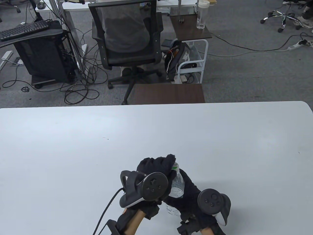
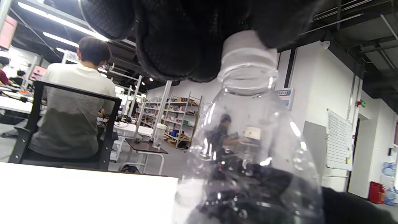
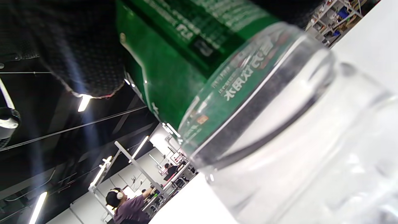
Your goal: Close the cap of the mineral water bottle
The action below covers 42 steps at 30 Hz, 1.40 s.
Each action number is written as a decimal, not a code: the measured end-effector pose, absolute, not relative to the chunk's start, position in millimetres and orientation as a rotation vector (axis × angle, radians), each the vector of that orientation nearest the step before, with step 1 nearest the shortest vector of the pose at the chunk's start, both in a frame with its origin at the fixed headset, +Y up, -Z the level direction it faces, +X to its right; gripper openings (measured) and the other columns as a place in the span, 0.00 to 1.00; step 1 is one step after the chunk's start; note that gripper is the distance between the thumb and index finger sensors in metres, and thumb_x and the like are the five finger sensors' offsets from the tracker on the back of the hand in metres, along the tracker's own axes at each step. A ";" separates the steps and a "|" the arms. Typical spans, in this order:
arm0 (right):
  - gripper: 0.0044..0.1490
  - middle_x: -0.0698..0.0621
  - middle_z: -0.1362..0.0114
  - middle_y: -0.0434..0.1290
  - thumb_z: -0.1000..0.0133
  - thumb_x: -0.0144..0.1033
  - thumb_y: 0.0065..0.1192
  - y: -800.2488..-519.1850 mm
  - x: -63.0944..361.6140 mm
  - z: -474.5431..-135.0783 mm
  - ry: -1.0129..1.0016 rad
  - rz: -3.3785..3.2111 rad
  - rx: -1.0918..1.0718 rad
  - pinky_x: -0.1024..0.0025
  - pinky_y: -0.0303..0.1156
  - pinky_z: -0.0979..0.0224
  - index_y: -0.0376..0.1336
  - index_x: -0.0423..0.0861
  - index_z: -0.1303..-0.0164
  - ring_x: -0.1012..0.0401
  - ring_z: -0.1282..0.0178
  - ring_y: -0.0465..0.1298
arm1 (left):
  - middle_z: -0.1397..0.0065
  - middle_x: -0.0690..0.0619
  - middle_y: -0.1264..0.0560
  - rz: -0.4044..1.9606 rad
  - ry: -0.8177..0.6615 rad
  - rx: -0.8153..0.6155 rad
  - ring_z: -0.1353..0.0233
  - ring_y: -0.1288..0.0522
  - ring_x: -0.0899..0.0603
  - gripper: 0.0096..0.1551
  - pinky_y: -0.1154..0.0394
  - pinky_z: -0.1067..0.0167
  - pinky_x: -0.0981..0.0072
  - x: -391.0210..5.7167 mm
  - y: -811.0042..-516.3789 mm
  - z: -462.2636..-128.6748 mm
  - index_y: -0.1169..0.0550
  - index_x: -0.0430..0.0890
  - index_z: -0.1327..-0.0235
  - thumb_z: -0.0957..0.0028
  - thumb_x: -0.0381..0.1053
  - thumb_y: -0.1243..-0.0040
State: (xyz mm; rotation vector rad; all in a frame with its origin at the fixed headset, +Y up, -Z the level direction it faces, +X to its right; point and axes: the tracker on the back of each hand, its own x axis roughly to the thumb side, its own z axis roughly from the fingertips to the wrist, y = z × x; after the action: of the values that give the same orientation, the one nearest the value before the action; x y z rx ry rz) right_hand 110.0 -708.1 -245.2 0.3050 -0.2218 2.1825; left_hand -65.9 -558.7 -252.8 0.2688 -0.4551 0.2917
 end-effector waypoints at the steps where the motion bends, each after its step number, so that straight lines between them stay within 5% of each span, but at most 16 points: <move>1: 0.65 0.44 0.22 0.64 0.58 0.60 0.80 -707.1 108.6 -243.7 -0.234 2.199 0.304 0.50 0.72 0.24 0.48 0.47 0.20 0.50 0.26 0.78 | 0.36 0.39 0.20 0.269 -0.420 0.242 0.46 0.18 0.36 0.44 0.32 0.33 0.33 -64.6 -559.1 -252.4 0.25 0.40 0.28 0.45 0.70 0.38; 4: 0.65 0.44 0.22 0.64 0.58 0.60 0.80 -704.0 105.8 -239.9 -0.313 2.243 0.277 0.50 0.72 0.24 0.48 0.46 0.20 0.51 0.26 0.78 | 0.46 0.41 0.17 0.234 -0.303 0.405 0.55 0.16 0.39 0.39 0.30 0.36 0.34 -61.4 -557.3 -249.4 0.19 0.41 0.37 0.47 0.70 0.37; 7: 0.65 0.43 0.22 0.64 0.58 0.60 0.80 -704.6 106.6 -239.1 -0.314 2.223 0.262 0.49 0.72 0.24 0.48 0.45 0.20 0.50 0.27 0.78 | 0.50 0.44 0.16 0.189 -0.279 0.344 0.57 0.16 0.41 0.38 0.29 0.36 0.36 -59.7 -556.9 -251.7 0.18 0.44 0.40 0.46 0.73 0.39; 12: 0.64 0.43 0.23 0.65 0.58 0.60 0.80 -702.4 106.8 -238.0 -0.329 2.246 0.285 0.50 0.73 0.25 0.49 0.45 0.21 0.51 0.28 0.79 | 0.48 0.37 0.18 0.301 -0.360 0.271 0.56 0.18 0.38 0.35 0.31 0.35 0.34 -60.8 -558.8 -256.9 0.19 0.39 0.37 0.43 0.64 0.39; 18: 0.62 0.45 0.24 0.66 0.56 0.60 0.78 -702.7 105.9 -237.6 -0.281 2.235 0.370 0.52 0.74 0.25 0.48 0.46 0.21 0.53 0.29 0.80 | 0.45 0.37 0.21 0.172 -0.422 0.246 0.53 0.19 0.39 0.35 0.33 0.33 0.34 -63.2 -561.7 -250.3 0.23 0.39 0.31 0.41 0.61 0.47; 23: 0.63 0.48 0.22 0.66 0.57 0.61 0.79 -704.4 107.8 -241.3 -0.129 2.116 0.465 0.54 0.73 0.22 0.48 0.50 0.20 0.55 0.27 0.80 | 0.37 0.36 0.26 0.251 -0.638 0.165 0.44 0.24 0.35 0.34 0.39 0.29 0.31 -73.9 -562.6 -254.5 0.29 0.42 0.25 0.41 0.59 0.50; 31: 0.66 0.45 0.23 0.65 0.58 0.63 0.78 -705.1 102.8 -237.4 -0.315 2.266 0.321 0.52 0.73 0.24 0.47 0.46 0.20 0.53 0.29 0.80 | 0.40 0.39 0.22 0.287 -0.321 0.161 0.48 0.20 0.37 0.37 0.36 0.32 0.32 -77.1 -569.1 -254.2 0.27 0.41 0.28 0.40 0.64 0.45; 37: 0.66 0.41 0.24 0.66 0.57 0.63 0.78 -702.0 99.8 -233.4 -0.438 2.364 0.262 0.50 0.73 0.27 0.48 0.42 0.20 0.51 0.31 0.80 | 0.41 0.39 0.21 0.302 -0.242 0.193 0.49 0.20 0.37 0.37 0.34 0.33 0.33 -65.2 -574.5 -258.4 0.25 0.42 0.30 0.41 0.66 0.45; 42: 0.65 0.45 0.24 0.66 0.57 0.63 0.78 -706.8 107.2 -235.8 -0.404 2.251 0.237 0.52 0.74 0.26 0.48 0.45 0.21 0.53 0.30 0.80 | 0.49 0.39 0.22 0.397 -0.341 0.222 0.58 0.21 0.41 0.38 0.31 0.37 0.35 -56.7 -578.4 -259.1 0.25 0.37 0.32 0.43 0.63 0.43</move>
State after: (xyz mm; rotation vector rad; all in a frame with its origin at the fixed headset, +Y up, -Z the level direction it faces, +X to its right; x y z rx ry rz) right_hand 107.2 -706.8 -235.8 0.2373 -0.4041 2.2513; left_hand -56.7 -578.4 -259.1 0.2224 -0.3410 0.3973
